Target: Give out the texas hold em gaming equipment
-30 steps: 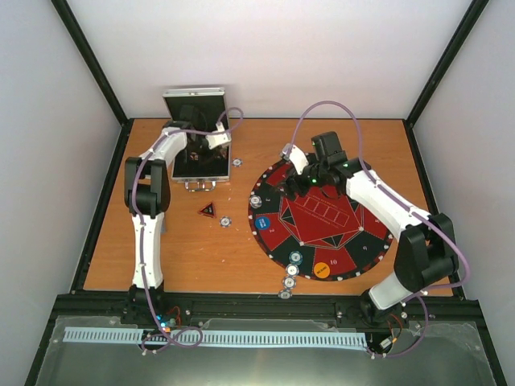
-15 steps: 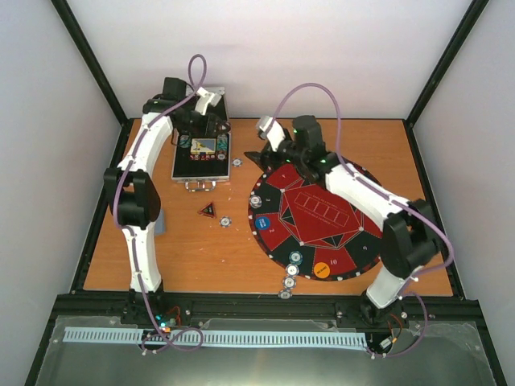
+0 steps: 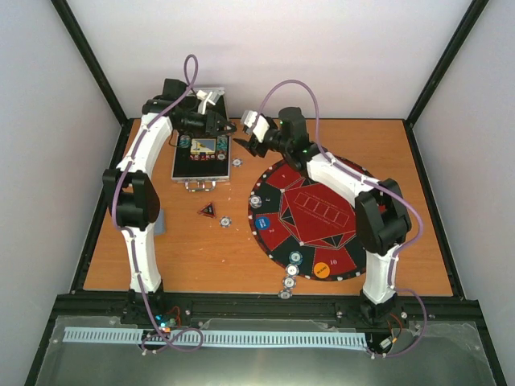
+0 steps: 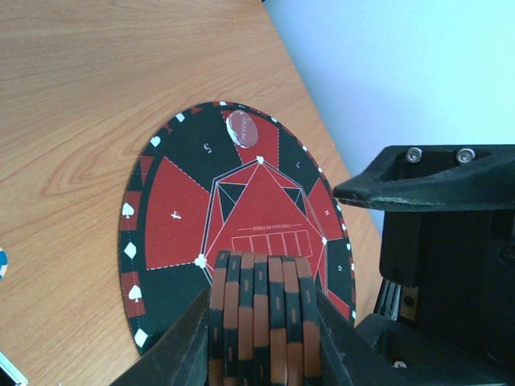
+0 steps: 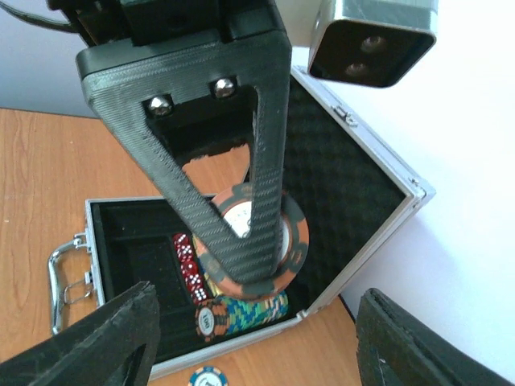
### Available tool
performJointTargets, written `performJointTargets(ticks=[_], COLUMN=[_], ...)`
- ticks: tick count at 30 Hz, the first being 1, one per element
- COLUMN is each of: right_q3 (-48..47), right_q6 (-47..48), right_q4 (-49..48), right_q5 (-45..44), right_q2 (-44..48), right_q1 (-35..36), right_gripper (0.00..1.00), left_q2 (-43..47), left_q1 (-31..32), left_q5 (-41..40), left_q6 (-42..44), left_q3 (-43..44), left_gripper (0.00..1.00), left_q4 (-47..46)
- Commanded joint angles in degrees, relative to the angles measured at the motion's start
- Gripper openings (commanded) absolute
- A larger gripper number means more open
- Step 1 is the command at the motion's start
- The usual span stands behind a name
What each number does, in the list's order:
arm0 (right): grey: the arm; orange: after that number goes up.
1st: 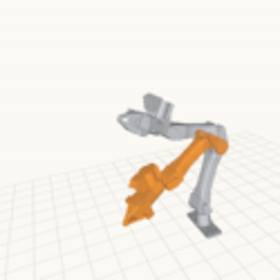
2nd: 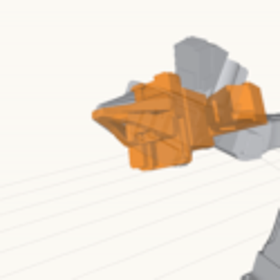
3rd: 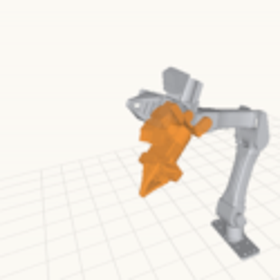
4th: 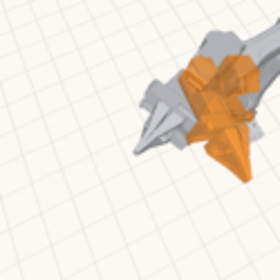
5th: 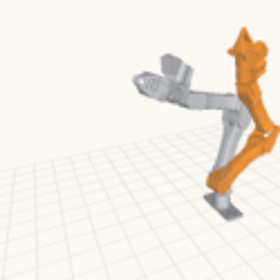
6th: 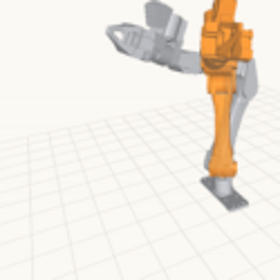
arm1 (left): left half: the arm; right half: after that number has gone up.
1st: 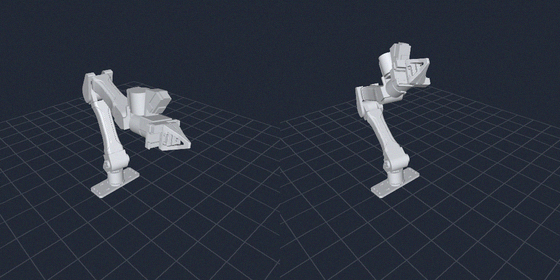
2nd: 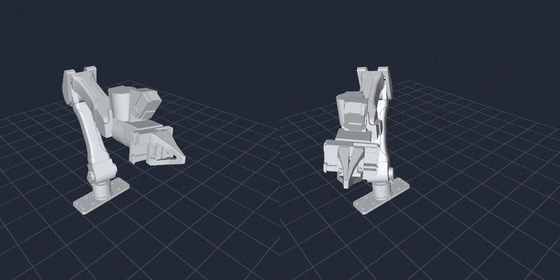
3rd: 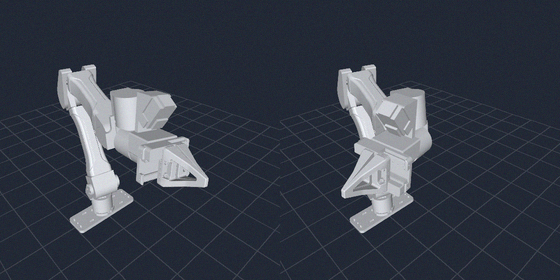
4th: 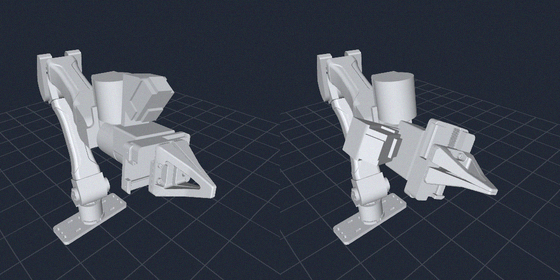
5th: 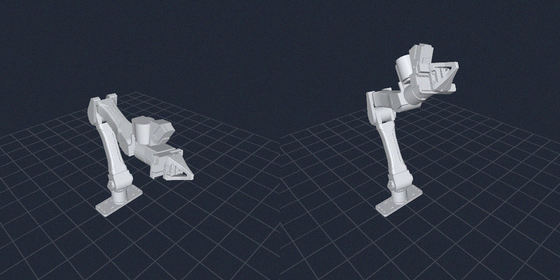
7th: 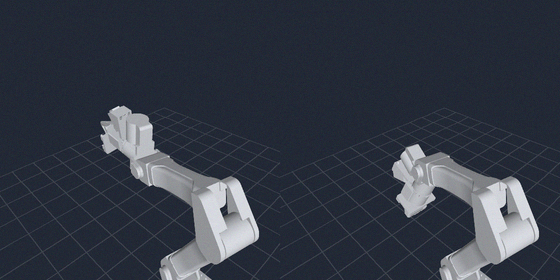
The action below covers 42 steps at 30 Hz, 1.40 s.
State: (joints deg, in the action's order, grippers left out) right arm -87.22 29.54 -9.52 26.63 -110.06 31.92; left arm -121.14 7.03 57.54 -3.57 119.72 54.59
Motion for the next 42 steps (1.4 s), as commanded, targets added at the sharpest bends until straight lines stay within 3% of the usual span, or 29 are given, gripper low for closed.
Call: performJointTargets(ticks=[1, 6, 10, 18, 26, 39, 40, 42], right_q3=[-4.6, -8.9, -11.2, -12.9, -15.1, -15.9, -15.9, -15.9], right_q6=[5.2, 6.5, 7.1, 8.6, 11.4, 11.9, 11.6, 10.8], right_q4=[1.2, 4.5, 6.2, 7.6, 10.4, 11.5, 11.6, 11.8], right_q5=[1.6, 3.4, 4.5, 2.9, 2.9, 3.0, 3.1, 3.1], right_q2=[-2.8, -5.6, -6.7, -7.7, -8.8, -8.4, -8.2, -7.9], right_q1=[0.2, 0.2, 0.1, 0.2, 0.2, 0.2, 0.2, 0.2], right_gripper=[0.66, 0.64, 0.68, 0.52, 0.53, 0.12, 0.12, 0.03], left_q2=[2.2, 1.9, 1.9, 2.4, 2.8, 1.9, 1.8, 1.5], left_q1=[0.2, 0.3, 0.3, 0.3, 0.8, 1.0, 1.0, 1.0], left_q5=[4.0, 5.1, 7.3, 9.2, 9.7, 11.1, 11.1, 11.1], left_q6=[-2.6, -2.7, -3.0, -2.7, -2.5, -1.5, -1.3, -1.2], left_q3=[0.8, 0.9, 0.6, -0.3, -0.5, -0.9, -0.8, -0.7], left_gripper=[0.0, 0.01, 0.01, 0.01, 0.01, 0.01, 0.02, 0.15], left_q4=[-0.4, 0.0, 0.2, 0.4, -0.4, 0.6, 0.7, 0.7])
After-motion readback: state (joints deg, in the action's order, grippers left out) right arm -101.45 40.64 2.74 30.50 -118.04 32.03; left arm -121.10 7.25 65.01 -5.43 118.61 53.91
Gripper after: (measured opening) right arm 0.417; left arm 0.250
